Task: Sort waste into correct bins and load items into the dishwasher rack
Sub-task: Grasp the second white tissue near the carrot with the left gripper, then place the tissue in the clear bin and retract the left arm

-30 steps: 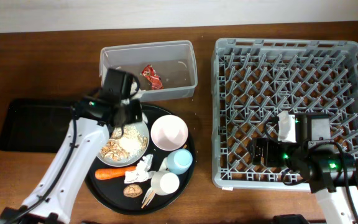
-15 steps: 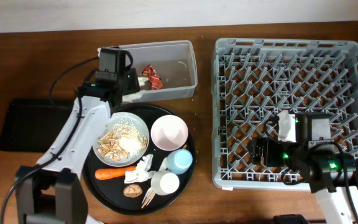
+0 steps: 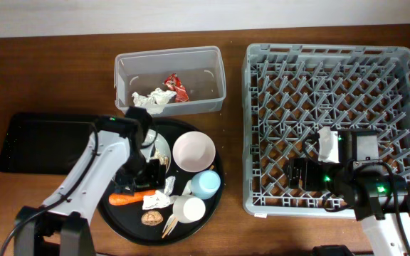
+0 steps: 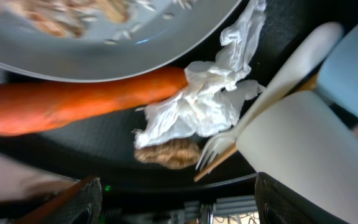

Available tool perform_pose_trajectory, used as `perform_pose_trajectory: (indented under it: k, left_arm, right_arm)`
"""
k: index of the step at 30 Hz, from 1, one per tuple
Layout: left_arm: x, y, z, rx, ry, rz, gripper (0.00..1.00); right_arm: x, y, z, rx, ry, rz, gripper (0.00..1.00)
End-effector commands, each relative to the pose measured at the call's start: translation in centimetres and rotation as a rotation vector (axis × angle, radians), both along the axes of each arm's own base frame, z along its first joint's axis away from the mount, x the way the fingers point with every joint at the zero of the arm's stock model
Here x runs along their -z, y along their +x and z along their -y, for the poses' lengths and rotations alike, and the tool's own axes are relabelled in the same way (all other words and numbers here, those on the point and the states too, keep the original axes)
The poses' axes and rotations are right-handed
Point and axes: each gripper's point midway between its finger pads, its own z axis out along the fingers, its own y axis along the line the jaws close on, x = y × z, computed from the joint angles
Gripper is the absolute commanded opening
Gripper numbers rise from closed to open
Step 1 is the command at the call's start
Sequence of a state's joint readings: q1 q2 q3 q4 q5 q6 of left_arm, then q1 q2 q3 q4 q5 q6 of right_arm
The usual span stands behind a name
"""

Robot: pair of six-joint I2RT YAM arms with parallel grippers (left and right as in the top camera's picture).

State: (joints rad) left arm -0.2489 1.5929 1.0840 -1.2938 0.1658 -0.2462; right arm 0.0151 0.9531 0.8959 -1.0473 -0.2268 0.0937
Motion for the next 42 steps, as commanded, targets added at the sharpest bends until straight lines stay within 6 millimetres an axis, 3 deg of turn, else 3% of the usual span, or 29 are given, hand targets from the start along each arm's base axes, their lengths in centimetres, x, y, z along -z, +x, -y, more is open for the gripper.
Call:
perform_pose_trajectory:
  k: [1,4,9,12,15,16,18,21,23,27,29,32,34,36,37,38,40,42]
  left_arm:
    - [1.9,-2.3,0.1,-0.007,-0.012,-0.056,0.78]
    - [3.6,-2.5,-1.1,-0.042,0.067,-0.037,0.78]
    - [5.7,-2.0,-1.0,-0.061,0.053,0.018,0.7]
    - [6.0,-1.1,-0.6,-0.063,0.034,0.056,0.29]
    - [5.6,-0.8,-0.5,-0.064,0.028,0.061,0.0]
    - [5.2,-0.5,-0.4,-0.063,0.027,0.066,0.01]
    - [3.8,0.6,-0.1,-0.064,0.021,0.085,0.0]
    - [-0.4,3.6,0.7,-0.051,-0.007,0.174,0.01]
    - [-4.3,7.1,1.4,-0.009,-0.04,0.314,0.01]
    - [-9.6,15.1,1.3,-0.028,-0.002,0.659,0.0]
    - [-11.8,19.1,1.9,-0.051,-0.037,0.84,0.01]
    - [-14.2,23.1,1.0,-0.099,0.023,1.032,0.01]
    - [-13.2,25.3,0.5,-0.119,0.066,1.067,0.04]
    - [-10.6,27.2,0.1,-0.134,0.08,1.052,0.04]
    - [-8.7,28.7,-1.0,-0.158,0.095,1.046,0.1]
    - [-8.4,29.0,-1.5,-0.168,0.102,1.044,0.25]
    - [-8.5,29.2,-2.6,-0.189,0.107,1.045,0.57]
    - [-9.3,29.0,-2.6,-0.179,0.072,1.037,0.79]
  right_arm:
    - [-0.5,0.1,0.1,-0.001,-0.004,0.013,0.98]
    - [-0.4,0.0,0.1,-0.001,-0.004,0.01,0.98]
    - [-0.4,0.0,0.1,-0.001,-0.004,0.006,0.98]
    - [-0.4,0.0,0.1,-0.001,-0.004,0.006,0.98]
    - [-0.4,0.0,0.1,-0.001,-0.004,0.006,0.98]
    - [-0.4,0.0,0.1,-0.001,-0.004,0.006,0.98]
    - [-0.4,0.0,0.1,-0.001,-0.004,0.006,0.98]
    - [-0.4,0.0,0.1,-0.002,-0.005,0.007,0.98]
    - [-0.4,0.0,0.1,-0.002,-0.005,0.007,0.98]
    - [-0.4,0.0,0.1,-0.002,-0.005,0.007,0.98]
    - [-0.4,0.0,0.1,-0.002,-0.005,0.007,0.98]
    - [-0.4,0.1,0.1,-0.002,-0.005,0.007,0.98]
    - [-0.3,0.2,0.1,-0.002,-0.005,0.004,0.98]
    - [0.0,0.2,0.1,-0.002,-0.005,-0.009,0.98]
    - [0.3,0.3,0.1,-0.002,-0.005,-0.027,0.98]
    - [0.5,0.3,0.1,-0.002,-0.005,-0.033,0.98]
    - [0.6,0.4,0.1,-0.002,-0.005,-0.039,0.98]
    - [0.7,0.2,0.1,-0.002,-0.005,-0.044,0.98]
